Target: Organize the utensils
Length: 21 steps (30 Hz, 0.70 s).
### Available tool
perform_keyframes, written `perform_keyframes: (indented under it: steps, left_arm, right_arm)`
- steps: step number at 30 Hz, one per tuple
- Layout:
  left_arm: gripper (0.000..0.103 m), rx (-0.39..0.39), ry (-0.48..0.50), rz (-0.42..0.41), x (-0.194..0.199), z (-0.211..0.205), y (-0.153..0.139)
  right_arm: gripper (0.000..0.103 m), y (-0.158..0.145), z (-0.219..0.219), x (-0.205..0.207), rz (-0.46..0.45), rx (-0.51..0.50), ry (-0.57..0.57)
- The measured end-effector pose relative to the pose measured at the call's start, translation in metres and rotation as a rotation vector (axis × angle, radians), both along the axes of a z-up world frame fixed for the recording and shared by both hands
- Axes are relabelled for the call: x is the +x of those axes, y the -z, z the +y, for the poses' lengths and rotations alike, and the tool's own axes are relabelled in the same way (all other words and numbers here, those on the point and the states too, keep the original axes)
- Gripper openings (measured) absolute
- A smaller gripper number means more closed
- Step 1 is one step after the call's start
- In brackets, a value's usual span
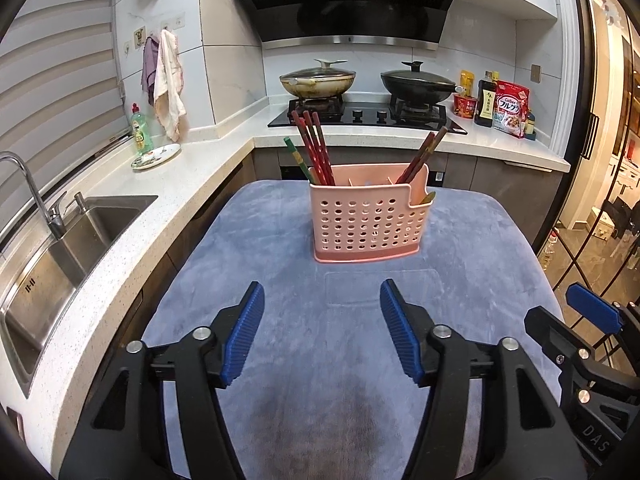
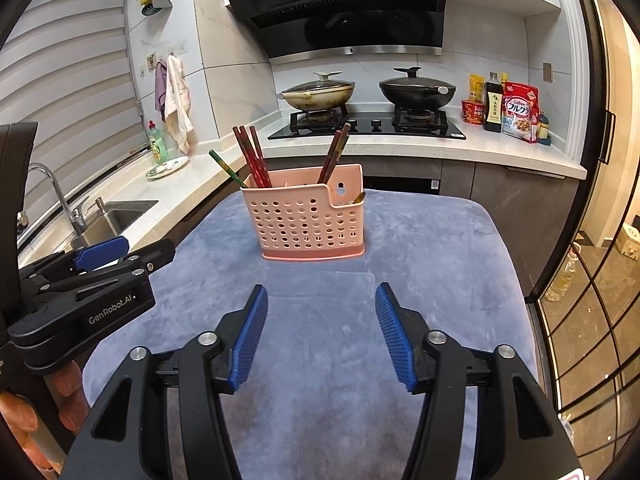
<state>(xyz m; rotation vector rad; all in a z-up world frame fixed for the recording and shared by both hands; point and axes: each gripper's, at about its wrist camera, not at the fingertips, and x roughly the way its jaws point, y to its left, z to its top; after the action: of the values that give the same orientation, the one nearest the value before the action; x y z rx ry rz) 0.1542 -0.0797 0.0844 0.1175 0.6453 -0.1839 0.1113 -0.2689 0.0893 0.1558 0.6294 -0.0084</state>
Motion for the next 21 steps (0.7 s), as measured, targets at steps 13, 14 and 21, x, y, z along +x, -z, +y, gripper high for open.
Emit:
perform_keyframes:
  steps: [13, 14, 21]
  left_arm:
    - [0.087, 0.012, -0.047, 0.02, -0.005, 0.011, 0.014]
    - [0.088, 0.014, -0.049, 0.025, -0.004, 0.012, 0.015]
    - [0.096, 0.042, -0.069, 0.045, -0.002, 0.016, 0.022]
  right_arm:
    - [0.084, 0.014, -0.001, -0.001, 0.056, -0.027, 0.01]
    - [0.085, 0.015, -0.001, 0.0, 0.062, -0.033, 0.011]
    - [0.097, 0.016, -0.004, 0.002, 0.063, -0.041, 0.023]
